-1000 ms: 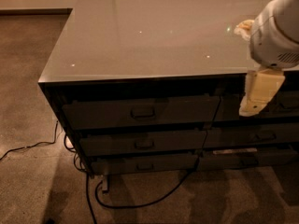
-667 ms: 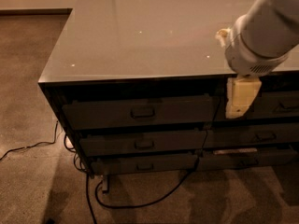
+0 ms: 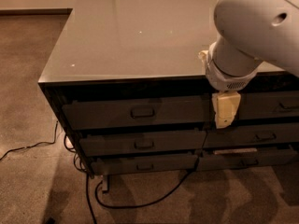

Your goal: Open top drawer

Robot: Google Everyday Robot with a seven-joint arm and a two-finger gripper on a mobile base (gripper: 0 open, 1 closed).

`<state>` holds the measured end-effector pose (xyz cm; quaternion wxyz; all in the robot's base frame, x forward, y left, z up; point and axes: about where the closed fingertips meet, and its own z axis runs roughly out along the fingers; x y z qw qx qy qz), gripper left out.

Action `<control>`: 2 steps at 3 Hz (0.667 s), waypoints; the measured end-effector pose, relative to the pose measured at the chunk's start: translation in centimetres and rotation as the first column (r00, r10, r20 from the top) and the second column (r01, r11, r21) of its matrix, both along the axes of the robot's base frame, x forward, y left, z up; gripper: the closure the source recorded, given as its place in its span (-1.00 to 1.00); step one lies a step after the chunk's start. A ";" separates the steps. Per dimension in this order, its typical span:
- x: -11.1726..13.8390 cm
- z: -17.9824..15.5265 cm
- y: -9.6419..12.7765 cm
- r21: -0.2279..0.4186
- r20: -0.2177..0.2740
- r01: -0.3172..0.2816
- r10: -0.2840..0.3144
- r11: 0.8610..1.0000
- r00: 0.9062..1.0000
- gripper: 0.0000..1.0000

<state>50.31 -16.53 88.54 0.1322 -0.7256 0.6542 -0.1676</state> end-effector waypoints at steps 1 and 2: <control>0.1 0.0 0.0 0.006 0.002 -0.009 0.009 1.000 1.000 -1.00; 1.0 -3.7 1.6 0.089 -0.085 -0.069 0.077 0.994 0.993 -1.00</control>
Offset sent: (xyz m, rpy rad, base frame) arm 0.0281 0.0507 -0.1174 0.2768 0.3023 0.2241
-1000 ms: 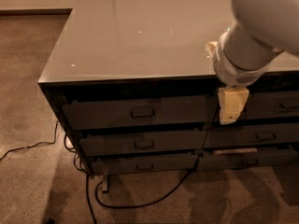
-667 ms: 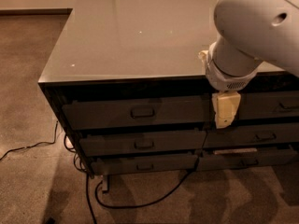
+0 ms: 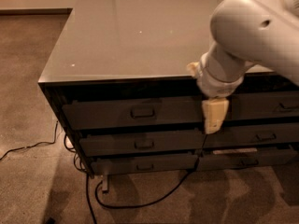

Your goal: Open top drawer

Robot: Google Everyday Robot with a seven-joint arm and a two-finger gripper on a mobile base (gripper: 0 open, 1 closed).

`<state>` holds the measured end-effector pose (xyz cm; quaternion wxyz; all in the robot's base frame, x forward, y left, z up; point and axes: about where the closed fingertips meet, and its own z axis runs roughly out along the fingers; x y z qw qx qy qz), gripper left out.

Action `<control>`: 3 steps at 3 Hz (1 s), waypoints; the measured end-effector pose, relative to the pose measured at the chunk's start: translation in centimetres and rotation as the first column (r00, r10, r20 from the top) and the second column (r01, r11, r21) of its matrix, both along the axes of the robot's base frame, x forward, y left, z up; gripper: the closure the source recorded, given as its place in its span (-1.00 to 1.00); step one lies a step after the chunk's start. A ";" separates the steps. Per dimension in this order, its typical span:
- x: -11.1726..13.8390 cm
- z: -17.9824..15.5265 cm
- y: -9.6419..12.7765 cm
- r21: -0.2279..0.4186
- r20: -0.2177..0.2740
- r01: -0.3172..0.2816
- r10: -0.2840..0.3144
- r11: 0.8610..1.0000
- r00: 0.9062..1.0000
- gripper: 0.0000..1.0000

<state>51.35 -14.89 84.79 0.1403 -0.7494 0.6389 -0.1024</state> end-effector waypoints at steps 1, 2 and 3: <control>0.5 -5.5 2.9 0.132 -0.107 -0.101 0.115 0.986 0.988 -1.00; 0.5 -8.4 5.7 0.203 -0.142 -0.195 0.226 0.960 0.964 -1.00; 0.4 -8.4 5.7 0.205 -0.142 -0.193 0.224 0.960 0.964 -1.00</control>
Offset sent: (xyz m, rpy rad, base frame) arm 0.0050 0.0867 -0.1117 0.2633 0.2149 0.3226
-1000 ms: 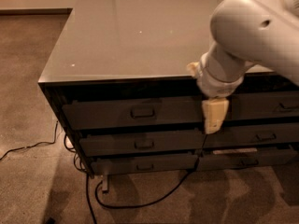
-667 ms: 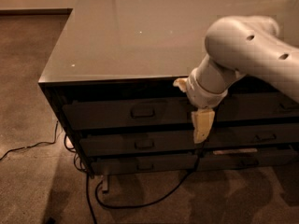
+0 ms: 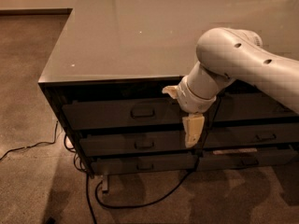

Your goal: Open top drawer

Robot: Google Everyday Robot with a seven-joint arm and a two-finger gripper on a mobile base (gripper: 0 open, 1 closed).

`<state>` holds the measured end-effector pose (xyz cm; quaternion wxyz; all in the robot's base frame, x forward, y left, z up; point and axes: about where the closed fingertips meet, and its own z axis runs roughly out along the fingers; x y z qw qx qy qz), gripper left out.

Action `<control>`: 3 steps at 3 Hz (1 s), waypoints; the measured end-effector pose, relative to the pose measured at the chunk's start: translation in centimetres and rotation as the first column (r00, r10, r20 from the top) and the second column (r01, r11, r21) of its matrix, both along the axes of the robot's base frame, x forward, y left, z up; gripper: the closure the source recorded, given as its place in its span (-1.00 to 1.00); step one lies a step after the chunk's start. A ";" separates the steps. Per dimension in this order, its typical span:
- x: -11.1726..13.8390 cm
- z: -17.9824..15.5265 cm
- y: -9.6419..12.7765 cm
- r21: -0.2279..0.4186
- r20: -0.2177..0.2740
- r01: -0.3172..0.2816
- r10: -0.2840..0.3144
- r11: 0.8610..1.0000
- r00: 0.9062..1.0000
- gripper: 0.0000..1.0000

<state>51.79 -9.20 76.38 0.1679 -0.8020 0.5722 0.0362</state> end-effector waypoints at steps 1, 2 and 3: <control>0.8 -2.9 -0.5 0.046 -0.052 0.050 -0.048 0.998 0.997 -1.00; 2.6 -4.7 -1.5 0.071 -0.072 0.104 -0.099 0.992 0.992 -1.00; 4.7 -5.9 -2.0 0.074 -0.083 0.137 -0.131 0.988 0.988 -1.00</control>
Offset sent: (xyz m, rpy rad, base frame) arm 0.0520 -0.0288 -0.0637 0.1075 0.0809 -0.1712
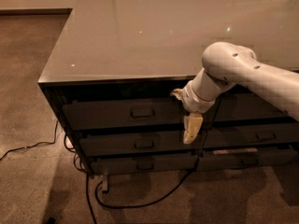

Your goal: Open top drawer

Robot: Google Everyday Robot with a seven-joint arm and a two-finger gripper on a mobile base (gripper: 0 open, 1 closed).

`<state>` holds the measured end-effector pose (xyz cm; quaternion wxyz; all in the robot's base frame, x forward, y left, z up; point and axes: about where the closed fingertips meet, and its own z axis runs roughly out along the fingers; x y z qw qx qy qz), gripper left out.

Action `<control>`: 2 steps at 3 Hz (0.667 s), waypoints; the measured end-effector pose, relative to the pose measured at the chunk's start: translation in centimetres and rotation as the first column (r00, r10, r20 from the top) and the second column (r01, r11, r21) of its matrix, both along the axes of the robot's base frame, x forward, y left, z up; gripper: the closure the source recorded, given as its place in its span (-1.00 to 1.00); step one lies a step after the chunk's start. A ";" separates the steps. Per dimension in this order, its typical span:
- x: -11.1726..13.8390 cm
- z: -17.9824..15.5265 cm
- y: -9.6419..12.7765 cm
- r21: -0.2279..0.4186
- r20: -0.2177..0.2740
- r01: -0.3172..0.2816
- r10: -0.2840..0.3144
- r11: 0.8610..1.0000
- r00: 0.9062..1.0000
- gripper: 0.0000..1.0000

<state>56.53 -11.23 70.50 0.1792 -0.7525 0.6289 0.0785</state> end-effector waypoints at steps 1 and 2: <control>1.5 -0.6 0.6 0.001 0.001 -0.001 0.001 1.000 1.000 -1.00; 2.3 -2.3 2.4 0.000 -0.017 -0.025 0.025 1.000 1.000 -1.00</control>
Offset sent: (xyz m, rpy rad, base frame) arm 0.0307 0.0275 -0.0176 0.0016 -0.0020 0.0276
